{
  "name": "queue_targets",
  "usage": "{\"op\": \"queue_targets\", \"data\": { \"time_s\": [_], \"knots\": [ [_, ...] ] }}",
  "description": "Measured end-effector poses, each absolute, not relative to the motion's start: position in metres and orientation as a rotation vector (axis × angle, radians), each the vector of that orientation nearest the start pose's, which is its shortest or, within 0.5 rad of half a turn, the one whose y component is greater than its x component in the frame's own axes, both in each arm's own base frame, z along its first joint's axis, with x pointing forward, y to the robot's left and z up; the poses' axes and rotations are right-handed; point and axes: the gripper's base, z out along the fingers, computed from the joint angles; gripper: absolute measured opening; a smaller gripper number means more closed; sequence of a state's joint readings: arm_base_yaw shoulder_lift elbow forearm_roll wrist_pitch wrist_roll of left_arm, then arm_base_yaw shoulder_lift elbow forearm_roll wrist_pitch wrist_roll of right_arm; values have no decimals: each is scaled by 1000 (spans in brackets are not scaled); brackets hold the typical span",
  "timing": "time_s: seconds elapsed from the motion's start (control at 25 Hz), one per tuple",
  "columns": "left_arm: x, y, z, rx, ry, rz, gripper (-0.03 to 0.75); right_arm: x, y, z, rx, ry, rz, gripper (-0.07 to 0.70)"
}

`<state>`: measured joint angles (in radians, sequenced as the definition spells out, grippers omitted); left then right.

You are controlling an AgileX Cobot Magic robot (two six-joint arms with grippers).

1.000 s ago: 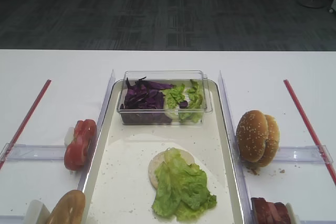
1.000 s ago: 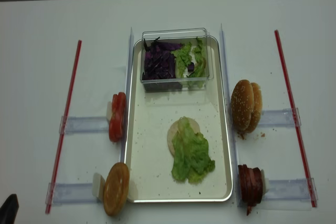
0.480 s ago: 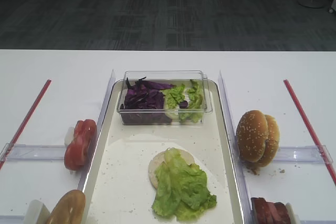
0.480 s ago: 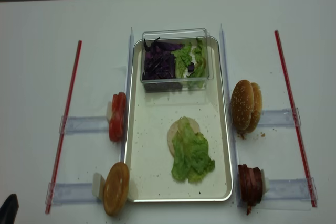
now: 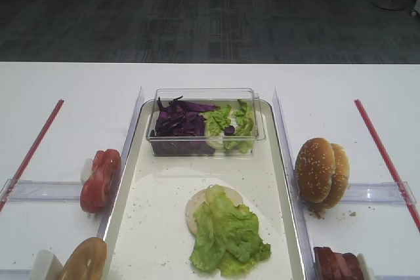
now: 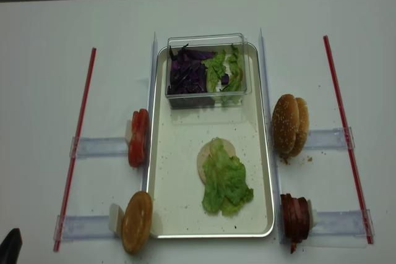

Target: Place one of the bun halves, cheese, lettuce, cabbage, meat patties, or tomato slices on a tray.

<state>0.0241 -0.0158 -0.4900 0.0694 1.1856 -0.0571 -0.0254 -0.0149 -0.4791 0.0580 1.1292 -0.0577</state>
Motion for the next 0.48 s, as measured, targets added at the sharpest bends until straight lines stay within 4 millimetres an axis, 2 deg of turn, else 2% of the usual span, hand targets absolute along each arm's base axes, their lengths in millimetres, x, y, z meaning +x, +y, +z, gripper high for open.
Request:
{"op": "queue_targets", "data": {
  "time_s": [0.48],
  "knots": [
    [-12, 6, 265, -97, 2160, 66, 491, -8, 5, 266, -39, 2117, 19, 585]
  ]
}}
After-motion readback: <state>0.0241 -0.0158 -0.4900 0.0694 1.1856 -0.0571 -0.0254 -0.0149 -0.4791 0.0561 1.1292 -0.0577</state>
